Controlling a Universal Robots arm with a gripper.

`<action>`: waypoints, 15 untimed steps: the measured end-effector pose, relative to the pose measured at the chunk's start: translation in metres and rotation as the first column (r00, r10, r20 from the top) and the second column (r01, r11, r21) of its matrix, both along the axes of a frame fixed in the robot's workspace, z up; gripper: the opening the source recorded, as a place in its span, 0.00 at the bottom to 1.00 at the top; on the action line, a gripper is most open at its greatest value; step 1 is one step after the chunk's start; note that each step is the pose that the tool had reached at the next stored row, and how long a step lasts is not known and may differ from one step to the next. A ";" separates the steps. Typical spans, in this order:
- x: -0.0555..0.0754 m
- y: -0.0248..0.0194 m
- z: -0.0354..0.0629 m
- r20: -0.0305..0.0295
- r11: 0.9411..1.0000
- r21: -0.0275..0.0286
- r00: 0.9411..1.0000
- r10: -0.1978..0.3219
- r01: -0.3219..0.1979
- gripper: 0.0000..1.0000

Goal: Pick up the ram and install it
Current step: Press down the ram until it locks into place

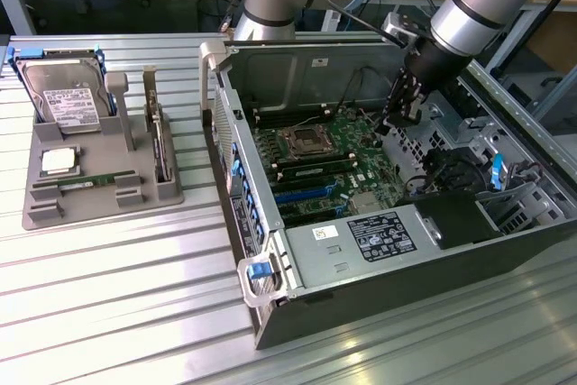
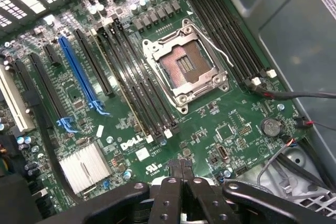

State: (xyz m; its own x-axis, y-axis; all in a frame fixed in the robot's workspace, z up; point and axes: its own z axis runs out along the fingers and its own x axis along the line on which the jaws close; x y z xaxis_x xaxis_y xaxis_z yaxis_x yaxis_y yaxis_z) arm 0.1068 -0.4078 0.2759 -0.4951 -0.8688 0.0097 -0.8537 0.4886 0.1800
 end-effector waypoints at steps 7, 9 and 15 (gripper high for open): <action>0.000 0.0000 -0.0015 0.000 0.998 0.000 0.998 -0.063 0.063 0.10; 0.000 0.0000 -0.0017 0.000 0.997 0.000 0.997 -0.075 0.075 0.10; 0.000 0.0000 -0.0028 0.000 0.987 0.000 0.987 -0.163 0.163 0.10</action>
State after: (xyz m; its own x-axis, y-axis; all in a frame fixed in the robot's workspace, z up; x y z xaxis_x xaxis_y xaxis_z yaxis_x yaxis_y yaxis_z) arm 0.1068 -0.4079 0.2731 -0.6299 -0.7766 0.0098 -0.7629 0.6210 0.1799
